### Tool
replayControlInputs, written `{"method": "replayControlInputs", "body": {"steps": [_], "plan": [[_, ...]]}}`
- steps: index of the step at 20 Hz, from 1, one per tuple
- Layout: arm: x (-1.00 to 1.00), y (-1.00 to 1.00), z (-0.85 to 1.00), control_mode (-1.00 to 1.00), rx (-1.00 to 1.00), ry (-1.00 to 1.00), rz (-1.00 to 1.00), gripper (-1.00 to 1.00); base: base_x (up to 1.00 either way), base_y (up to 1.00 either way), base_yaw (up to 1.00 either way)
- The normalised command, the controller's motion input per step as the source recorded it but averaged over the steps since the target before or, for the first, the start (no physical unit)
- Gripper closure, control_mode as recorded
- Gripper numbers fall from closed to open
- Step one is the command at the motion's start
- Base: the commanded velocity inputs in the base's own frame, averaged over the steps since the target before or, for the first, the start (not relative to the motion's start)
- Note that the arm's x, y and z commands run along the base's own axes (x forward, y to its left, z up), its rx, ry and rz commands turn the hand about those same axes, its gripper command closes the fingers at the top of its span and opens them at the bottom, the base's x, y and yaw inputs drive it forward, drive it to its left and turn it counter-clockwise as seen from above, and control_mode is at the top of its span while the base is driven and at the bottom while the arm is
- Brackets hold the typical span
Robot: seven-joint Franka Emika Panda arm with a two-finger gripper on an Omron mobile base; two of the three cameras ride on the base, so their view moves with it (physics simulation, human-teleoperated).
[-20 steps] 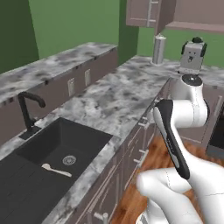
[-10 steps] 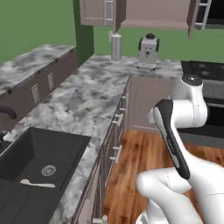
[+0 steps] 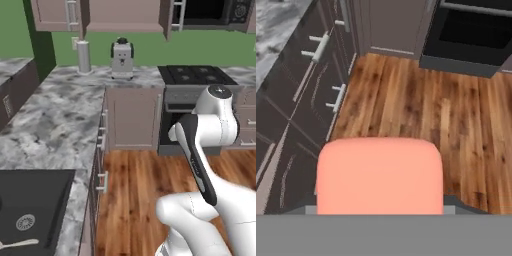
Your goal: Pick up the dish brush and bar soap from the sink, and place them back in the cabinet, and close the cabinet doors.
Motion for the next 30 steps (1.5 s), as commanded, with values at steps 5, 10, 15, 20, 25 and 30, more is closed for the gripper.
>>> {"method": "replayControlInputs", "body": {"steps": [5,10,15,20,25,30], "plan": [[0.00,0.00,0.00,1.00,0.00,0.00,0.00,1.00,0.32,-0.02,-0.38],[0.00,0.00,0.00,1.00,0.00,0.00,0.00,1.00,0.66,0.00,-0.22],[0.00,0.00,0.00,1.00,0.00,0.00,0.00,1.00,0.84,0.00,-0.12],[0.00,0.00,0.00,1.00,0.00,0.00,0.00,1.00,0.86,0.00,-0.08],[0.00,0.00,0.00,1.00,0.00,0.00,0.00,1.00,0.86,0.00,-0.07],[0.00,0.00,0.00,1.00,0.00,0.00,0.00,1.00,0.83,0.01,-0.06]]}}
